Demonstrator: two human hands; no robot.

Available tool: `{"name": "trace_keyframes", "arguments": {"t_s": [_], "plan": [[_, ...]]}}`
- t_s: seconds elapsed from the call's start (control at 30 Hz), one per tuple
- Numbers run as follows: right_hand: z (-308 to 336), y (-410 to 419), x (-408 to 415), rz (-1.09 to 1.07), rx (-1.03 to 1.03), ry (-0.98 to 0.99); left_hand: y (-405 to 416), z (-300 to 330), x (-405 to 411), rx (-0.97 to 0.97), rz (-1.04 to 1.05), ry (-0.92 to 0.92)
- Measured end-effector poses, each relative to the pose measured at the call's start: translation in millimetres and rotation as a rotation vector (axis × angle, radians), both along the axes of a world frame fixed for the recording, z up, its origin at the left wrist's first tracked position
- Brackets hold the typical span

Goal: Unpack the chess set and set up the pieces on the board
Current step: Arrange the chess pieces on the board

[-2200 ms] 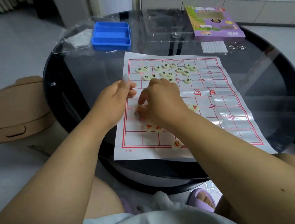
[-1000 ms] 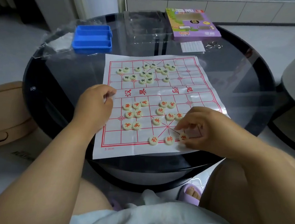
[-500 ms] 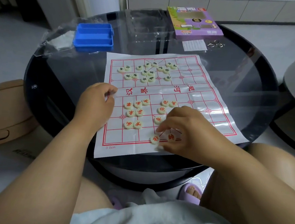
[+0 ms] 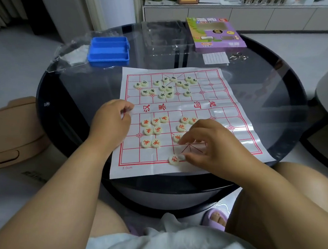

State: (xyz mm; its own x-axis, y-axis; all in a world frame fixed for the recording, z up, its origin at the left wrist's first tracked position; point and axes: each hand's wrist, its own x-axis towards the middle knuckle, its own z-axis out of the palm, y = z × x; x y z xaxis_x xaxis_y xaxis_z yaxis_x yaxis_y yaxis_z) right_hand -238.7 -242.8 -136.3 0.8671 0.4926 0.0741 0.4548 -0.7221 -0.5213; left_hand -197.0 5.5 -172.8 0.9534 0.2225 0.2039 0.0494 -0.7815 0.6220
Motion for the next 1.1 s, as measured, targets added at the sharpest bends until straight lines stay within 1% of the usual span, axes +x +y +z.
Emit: {"name": "trace_keyframes", "arguments": {"t_s": [0.1, 0.23, 0.33, 0.5, 0.67, 1.1], "plan": [[0, -3, 4, -0.083, 0.07, 0.047, -1, 1, -1, -0.012, -0.004, -0.001], [-1, -3, 8, -0.164, 0.109, 0.039, -3, 5, -4, -0.028, -0.008, 0.013], [0, 0, 10, -0.193, 0.109, 0.037, -3, 8, -6, -0.053, -0.011, 0.023], [9, 1, 11, -0.228, 0.116, -0.029, -2, 10, -9, -0.089, -0.021, 0.04], [10, 0, 19, -0.246, 0.063, -0.055, -2, 10, -9, -0.1, -0.026, 0.05], [3, -28, 45, -0.413, 0.196, 0.038, 0, 9, -9, -0.116, -0.027, 0.065]]}}
